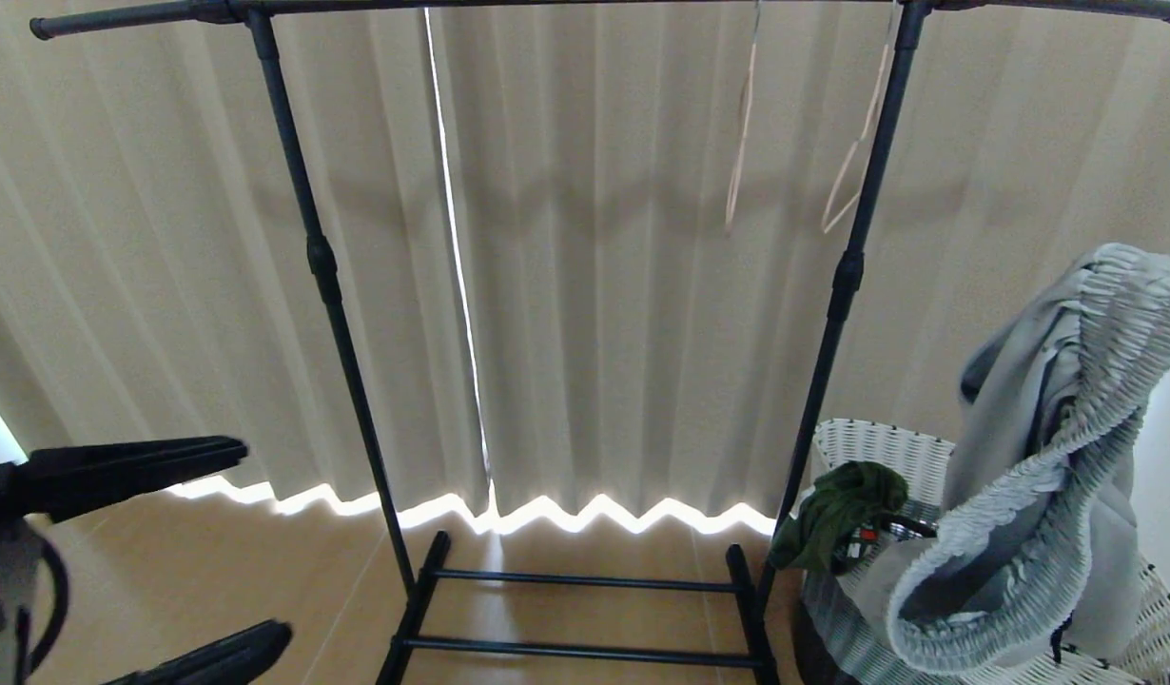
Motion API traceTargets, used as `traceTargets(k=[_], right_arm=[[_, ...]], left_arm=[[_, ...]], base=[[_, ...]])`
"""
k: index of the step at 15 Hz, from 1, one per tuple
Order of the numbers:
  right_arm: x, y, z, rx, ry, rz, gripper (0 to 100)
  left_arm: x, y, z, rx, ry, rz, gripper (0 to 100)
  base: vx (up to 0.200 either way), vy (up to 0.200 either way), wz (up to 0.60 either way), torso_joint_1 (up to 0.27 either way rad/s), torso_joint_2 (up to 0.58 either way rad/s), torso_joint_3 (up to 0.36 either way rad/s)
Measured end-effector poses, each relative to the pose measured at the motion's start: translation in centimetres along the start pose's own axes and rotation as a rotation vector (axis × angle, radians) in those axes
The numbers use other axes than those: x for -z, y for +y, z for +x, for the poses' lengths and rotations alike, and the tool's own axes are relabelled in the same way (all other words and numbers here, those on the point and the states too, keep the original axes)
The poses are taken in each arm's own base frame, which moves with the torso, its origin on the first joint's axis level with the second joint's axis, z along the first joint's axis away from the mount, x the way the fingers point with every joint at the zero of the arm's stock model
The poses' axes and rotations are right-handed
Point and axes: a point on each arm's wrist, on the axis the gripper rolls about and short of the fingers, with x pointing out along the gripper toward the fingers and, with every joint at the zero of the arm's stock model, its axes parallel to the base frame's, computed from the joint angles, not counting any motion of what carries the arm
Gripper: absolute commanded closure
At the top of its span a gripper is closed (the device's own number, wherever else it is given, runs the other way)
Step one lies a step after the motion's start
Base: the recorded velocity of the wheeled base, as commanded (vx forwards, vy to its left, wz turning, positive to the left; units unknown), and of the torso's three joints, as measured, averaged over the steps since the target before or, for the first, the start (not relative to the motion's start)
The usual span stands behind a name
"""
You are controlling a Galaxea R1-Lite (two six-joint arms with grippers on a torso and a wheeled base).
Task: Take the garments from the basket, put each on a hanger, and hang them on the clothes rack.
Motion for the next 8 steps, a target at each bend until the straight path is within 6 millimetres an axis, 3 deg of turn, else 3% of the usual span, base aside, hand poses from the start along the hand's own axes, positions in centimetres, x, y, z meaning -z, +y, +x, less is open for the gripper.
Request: traceTargets(k=[4, 8], right_arm=[[-0.6, 0.1, 1.4, -0.005, 0.004, 0.105, 100], [-0.8, 0.3, 1.7, -0.07, -0.005, 0.12, 100]], left_arm=[[-1.7, -1.8, 9.3, 0.036, 0.013, -0.083, 0], [-1.3, -5.0, 17.6, 0.054, 0.033, -0.151, 0]], base=[[0.0, 0.0, 0.0, 0.0, 0.0, 0.0], [0.0, 0.0, 0.0, 0.0, 0.0, 0.0]])
